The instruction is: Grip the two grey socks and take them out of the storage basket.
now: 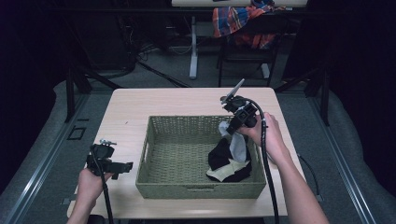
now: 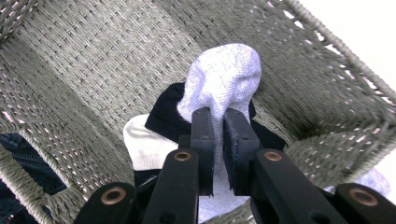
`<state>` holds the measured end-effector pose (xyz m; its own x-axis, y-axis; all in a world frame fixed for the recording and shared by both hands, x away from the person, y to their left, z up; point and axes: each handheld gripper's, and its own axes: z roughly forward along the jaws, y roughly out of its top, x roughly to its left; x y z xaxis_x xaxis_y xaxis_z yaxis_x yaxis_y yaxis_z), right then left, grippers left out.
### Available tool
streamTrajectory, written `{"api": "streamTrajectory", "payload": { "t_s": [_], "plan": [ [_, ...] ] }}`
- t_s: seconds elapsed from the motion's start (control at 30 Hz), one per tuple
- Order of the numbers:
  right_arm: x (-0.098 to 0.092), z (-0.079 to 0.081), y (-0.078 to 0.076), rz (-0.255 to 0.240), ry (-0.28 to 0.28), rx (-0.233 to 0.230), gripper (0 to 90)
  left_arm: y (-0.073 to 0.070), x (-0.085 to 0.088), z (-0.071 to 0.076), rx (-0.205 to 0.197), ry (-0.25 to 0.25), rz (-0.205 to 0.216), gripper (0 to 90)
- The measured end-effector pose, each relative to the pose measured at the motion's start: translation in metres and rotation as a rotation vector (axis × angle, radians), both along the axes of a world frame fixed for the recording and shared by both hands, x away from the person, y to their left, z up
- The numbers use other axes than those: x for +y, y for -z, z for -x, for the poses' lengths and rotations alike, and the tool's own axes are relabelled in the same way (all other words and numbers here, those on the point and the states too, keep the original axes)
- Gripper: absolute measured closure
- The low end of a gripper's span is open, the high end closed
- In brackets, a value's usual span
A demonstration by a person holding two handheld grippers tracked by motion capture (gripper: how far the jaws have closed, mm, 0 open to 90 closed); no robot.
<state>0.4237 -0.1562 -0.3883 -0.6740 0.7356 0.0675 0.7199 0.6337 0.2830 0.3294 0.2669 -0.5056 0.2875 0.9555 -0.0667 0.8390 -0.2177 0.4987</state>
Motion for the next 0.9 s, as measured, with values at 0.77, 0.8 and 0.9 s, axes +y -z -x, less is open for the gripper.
{"api": "streamTrajectory", "payload": {
  "t_s": [0.77,0.8,0.9],
  "plan": [
    [-0.038,-0.001,-0.036,0.002,0.064,-0.036,83.8,0.0,0.002,0.0,-0.003,-0.003,-0.005,0.8],
    [-0.041,-0.001,-0.038,0.001,0.069,-0.033,83.8,0.0,0.002,0.0,-0.003,-0.002,-0.006,0.7],
    [-0.054,0.002,-0.044,-0.001,0.091,-0.04,83.7,0.0,0.001,0.0,-0.003,-0.004,-0.005,0.7]
  ]
}}
